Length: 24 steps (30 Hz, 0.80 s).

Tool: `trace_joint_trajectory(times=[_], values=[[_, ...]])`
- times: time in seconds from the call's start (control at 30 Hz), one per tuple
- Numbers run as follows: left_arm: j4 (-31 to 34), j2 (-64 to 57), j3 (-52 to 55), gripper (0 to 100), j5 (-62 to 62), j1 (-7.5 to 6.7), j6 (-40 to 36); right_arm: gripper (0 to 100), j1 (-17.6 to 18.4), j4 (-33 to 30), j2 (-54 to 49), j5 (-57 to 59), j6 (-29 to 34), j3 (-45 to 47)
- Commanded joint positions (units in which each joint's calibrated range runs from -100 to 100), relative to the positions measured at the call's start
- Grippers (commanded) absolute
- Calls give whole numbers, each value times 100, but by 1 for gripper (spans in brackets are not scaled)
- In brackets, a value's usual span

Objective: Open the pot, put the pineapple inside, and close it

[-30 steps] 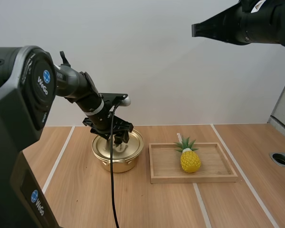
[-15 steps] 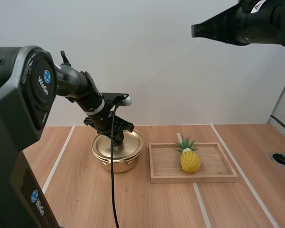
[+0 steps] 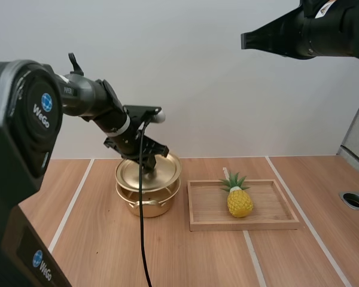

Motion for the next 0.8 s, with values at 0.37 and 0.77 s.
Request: trace_joint_trajectory(times=[0.37,0.77], values=[[-421,-2584,-679,0,-2654,-18,-39,0,-29,26,-36,112,-11,-56],[-421,-3900,-1141,0,-3133,-18,-48,0,-29,308,-36,247,-20,-56]])
